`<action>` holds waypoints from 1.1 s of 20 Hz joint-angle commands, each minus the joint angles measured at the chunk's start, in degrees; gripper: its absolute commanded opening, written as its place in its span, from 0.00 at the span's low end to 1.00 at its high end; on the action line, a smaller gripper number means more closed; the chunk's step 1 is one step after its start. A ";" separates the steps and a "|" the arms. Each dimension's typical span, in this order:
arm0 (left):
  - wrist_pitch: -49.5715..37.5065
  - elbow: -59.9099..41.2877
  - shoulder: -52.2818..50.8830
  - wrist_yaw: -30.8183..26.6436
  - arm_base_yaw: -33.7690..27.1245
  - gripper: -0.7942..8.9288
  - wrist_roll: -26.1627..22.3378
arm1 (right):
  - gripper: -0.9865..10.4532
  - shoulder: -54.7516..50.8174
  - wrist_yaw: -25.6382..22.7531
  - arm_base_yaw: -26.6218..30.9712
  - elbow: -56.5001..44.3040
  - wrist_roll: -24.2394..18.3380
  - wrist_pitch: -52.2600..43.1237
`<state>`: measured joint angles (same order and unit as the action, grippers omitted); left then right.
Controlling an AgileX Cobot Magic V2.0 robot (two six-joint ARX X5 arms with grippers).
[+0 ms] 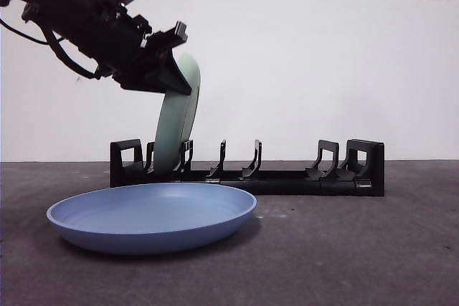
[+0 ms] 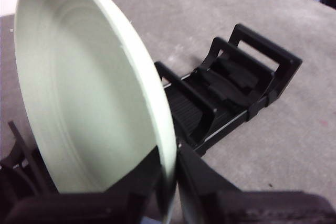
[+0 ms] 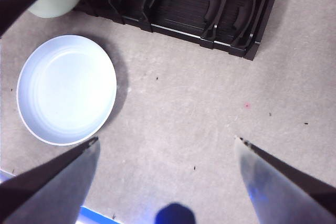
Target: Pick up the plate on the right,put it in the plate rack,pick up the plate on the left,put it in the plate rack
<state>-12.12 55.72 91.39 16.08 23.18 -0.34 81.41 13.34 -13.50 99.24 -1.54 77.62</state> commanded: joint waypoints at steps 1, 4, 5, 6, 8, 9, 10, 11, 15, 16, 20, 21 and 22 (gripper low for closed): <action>-0.85 0.00 0.76 -0.42 0.00 0.07 -0.24 | 0.47 0.07 0.11 -0.04 -0.55 -0.74 0.33; -0.70 0.00 0.76 -2.60 0.00 0.08 -0.79 | 0.47 0.07 0.11 -0.04 -0.55 -1.25 0.33; -0.11 0.00 0.76 -2.62 -0.02 0.08 -0.85 | 0.47 0.07 0.11 -0.04 -0.55 -1.51 0.35; 0.46 0.00 0.76 -2.62 -0.02 0.08 -0.98 | 0.47 0.07 0.11 -0.04 -0.55 -1.53 0.35; 1.27 0.00 0.76 -2.58 -0.02 0.09 -0.98 | 0.47 0.07 0.11 -0.04 -0.55 -1.53 0.11; 1.46 0.00 0.76 -2.54 0.00 0.13 -0.98 | 0.47 0.07 0.11 -0.04 -0.55 -1.53 -0.09; 1.49 0.00 0.76 -2.14 0.07 0.19 -0.98 | 0.47 0.07 0.11 -0.04 -0.55 -1.53 -0.11; 1.46 0.00 0.76 -2.16 0.15 0.26 -0.98 | 0.47 0.07 0.11 -0.04 -0.55 -1.55 -0.04; 1.75 0.00 0.72 -1.97 0.15 0.32 -0.94 | 0.47 0.07 0.11 -0.04 -0.55 -1.53 -0.04; 1.84 0.00 0.50 -1.68 0.15 0.34 -0.94 | 0.47 0.07 0.11 -0.04 -0.55 -1.53 -0.04; 1.86 0.00 -3.02 -0.46 0.15 0.34 -0.96 | 0.47 0.07 0.11 -0.04 -0.55 -1.53 -0.15; 1.99 0.00 -4.68 -0.46 0.15 0.34 -0.96 | 0.47 0.07 0.11 -0.04 -0.55 -1.53 -0.33; 2.75 0.00 -6.80 -0.50 0.15 0.34 -0.94 | 0.47 0.07 0.11 -0.04 -0.55 -1.53 -0.59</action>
<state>-9.26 55.75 85.08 15.42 23.20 -0.84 81.41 13.34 -13.50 99.24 -2.61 77.58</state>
